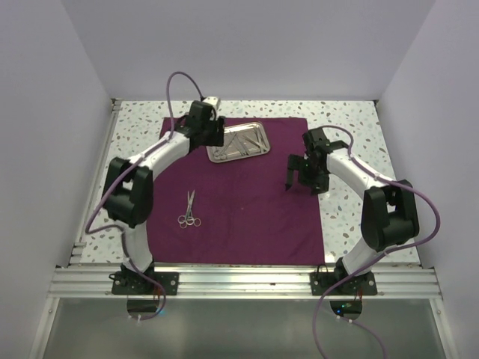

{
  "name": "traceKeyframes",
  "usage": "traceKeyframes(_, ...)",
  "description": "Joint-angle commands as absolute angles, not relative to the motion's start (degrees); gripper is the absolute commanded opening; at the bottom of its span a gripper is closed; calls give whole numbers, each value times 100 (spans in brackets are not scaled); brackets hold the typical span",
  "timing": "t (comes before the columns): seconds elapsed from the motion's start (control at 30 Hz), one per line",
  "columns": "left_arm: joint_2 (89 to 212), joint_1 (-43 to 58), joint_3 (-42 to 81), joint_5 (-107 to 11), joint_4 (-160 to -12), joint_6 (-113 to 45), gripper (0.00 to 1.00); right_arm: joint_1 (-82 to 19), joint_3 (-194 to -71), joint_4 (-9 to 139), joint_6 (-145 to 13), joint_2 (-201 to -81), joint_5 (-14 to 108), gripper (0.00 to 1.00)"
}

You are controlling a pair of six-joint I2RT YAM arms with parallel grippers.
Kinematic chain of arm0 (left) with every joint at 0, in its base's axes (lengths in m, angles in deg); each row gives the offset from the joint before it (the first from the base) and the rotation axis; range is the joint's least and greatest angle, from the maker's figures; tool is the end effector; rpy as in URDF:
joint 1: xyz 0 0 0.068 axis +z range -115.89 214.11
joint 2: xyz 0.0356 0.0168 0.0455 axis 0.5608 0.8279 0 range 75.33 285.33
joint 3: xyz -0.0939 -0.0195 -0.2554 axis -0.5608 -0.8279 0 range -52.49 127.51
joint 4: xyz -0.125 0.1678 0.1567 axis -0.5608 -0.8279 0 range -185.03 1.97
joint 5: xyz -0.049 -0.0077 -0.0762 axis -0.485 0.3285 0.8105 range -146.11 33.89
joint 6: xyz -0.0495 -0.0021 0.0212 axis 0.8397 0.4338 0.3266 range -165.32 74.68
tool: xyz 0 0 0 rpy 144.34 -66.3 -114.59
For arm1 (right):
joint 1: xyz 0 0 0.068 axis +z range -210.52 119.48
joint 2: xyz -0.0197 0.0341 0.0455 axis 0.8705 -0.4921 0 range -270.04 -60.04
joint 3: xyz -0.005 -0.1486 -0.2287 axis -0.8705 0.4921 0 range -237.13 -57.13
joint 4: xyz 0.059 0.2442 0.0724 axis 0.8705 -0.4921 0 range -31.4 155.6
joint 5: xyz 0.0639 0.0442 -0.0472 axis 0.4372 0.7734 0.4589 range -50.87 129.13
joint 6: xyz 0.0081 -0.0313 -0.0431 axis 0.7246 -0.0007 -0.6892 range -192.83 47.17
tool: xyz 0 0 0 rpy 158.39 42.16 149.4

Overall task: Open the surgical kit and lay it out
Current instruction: Pick up the medical item from the container.

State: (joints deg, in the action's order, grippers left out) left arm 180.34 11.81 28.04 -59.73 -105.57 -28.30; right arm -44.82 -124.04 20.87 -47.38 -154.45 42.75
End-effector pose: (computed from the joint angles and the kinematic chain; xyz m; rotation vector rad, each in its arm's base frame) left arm 0.3872 -0.1563 0.2483 0.0743 2.3173 -0.2782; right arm 0.3062 0.0885 0.2125 0.2293 2.8541 0.2421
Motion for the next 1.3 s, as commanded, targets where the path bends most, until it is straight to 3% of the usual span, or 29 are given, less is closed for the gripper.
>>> traceKeyframes(0.0,18939,1188,3895,-5638,-10218,-3459,64,-4488,-12594,1998,-4717,-15206,4001,97)
traceKeyframes(0.2,20487,1197,5496,-5277,-10279,-3574,63,-4514,-12779,1752,-4822,-15250,3782,97)
traceKeyframes(0.4,21226,1179,6140,-5251,-10350,-3530,63,-4584,-12832,1620,-4936,-15320,3676,97)
traceKeyframes(0.73,21762,1056,6335,-5989,-10920,-4021,44,-4716,-13122,1681,-4989,-15742,3825,97)
traceKeyframes(1.0,21806,889,6088,-6402,-11061,-4479,40,-4760,-13271,1734,-5042,-16006,3896,97)
traceKeyframes(1.27,22421,985,6518,-5446,-11808,-4216,32,-4778,-13218,1813,-5033,-16067,4089,97)
